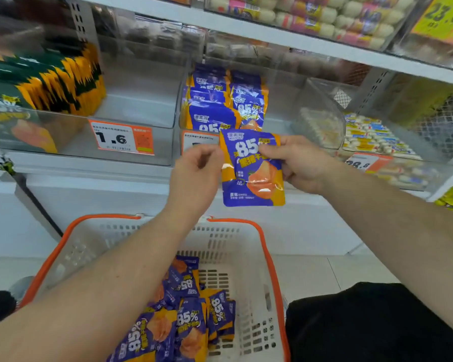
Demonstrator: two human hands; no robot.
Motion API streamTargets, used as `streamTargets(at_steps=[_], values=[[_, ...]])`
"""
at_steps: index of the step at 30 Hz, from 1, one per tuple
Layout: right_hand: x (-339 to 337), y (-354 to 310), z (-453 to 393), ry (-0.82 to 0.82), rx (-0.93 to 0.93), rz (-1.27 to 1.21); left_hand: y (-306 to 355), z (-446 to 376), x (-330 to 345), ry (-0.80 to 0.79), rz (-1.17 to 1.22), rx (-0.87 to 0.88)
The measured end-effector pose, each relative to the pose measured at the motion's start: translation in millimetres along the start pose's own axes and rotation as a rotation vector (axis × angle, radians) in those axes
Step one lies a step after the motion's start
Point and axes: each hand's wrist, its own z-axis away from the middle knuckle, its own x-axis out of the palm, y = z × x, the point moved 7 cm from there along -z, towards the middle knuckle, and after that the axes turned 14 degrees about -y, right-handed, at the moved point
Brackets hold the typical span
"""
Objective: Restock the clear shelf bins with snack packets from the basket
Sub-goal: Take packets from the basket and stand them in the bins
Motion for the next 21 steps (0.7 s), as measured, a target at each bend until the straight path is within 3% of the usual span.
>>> streamTargets(at_steps=[3, 6, 9, 12, 16, 21], values=[[-36, -29, -4, 0.152, -0.064, -0.043, 44, -16, -17, 0.163, -0.519, 0.338], [-79, -40, -19, 0.363, -0.035, -0.059, 53, -42, -21, 0.232, -0.894, 0.288], [-106, -38, -40, 0.501, 0.078, 0.016, 34, -63, -21, 0.152, -0.916, 0.116], [-110, -35, -64, 0.521, 0.115, 0.052, 22, -65, -18, 0.163, -1.034, 0.148], [-98, -18, -90, 0.398, 0.300, 0.127, 19, -65, -18, 0.256, -1.067, 0.194], [-91, 4, -96, 0.317, 0.602, 0.276, 11, -67, -15, 0.261, -1.130, 0.225]])
